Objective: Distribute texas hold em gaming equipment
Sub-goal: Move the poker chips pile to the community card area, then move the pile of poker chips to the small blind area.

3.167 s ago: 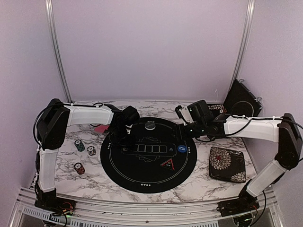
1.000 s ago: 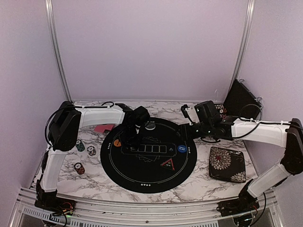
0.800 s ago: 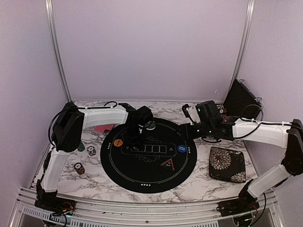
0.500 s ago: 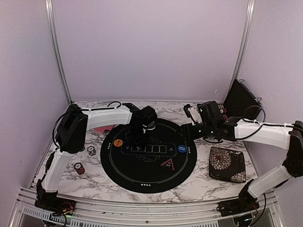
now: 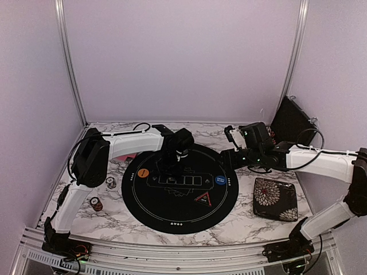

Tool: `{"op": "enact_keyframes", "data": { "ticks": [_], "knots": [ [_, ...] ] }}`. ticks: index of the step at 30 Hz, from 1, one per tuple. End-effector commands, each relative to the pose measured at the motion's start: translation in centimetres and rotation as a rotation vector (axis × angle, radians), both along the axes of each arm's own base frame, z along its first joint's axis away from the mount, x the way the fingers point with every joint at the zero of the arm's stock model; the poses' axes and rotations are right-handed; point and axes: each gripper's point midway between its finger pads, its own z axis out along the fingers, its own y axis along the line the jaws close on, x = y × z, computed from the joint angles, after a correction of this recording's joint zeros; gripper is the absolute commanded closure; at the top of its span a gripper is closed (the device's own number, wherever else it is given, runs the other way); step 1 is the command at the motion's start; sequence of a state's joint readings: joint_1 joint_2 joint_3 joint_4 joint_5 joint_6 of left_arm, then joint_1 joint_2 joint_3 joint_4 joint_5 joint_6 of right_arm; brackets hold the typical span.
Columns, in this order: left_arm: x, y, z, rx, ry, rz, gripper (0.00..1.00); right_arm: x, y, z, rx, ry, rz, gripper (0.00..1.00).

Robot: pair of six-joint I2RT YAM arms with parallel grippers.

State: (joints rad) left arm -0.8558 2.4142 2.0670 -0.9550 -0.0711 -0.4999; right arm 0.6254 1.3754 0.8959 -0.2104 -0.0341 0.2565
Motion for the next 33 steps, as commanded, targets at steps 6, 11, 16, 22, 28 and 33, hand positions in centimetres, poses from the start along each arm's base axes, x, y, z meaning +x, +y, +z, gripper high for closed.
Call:
{"op": "enact_keyframes", "data": {
  "ticks": [6,11,16,22,28,33],
  "knots": [
    [-1.2,-1.9,-1.0,-0.044,0.049,-0.029,0.35,0.6,-0.2,0.7,0.000,-0.020,-0.012,0.39],
    [-0.5,-2.1,0.4,-0.067,0.021,-0.024,0.25,0.7,-0.1,0.5,-0.005,-0.011,-0.013,0.39],
    [0.4,-2.2,2.1,-0.086,-0.017,-0.031,0.15,0.8,-0.1,0.7,-0.007,-0.010,-0.016,0.39],
    [1.1,-2.0,4.0,-0.106,-0.054,-0.034,0.07,0.9,0.0,0.8,-0.003,-0.003,-0.021,0.39],
    [1.8,-2.3,7.3,-0.156,-0.106,-0.062,0.02,1.1,0.0,1.4,-0.003,-0.004,-0.030,0.39],
    [2.7,-1.3,10.0,-0.205,-0.144,-0.041,0.01,1.3,0.3,1.7,-0.001,0.005,-0.029,0.39]
  ]
}}
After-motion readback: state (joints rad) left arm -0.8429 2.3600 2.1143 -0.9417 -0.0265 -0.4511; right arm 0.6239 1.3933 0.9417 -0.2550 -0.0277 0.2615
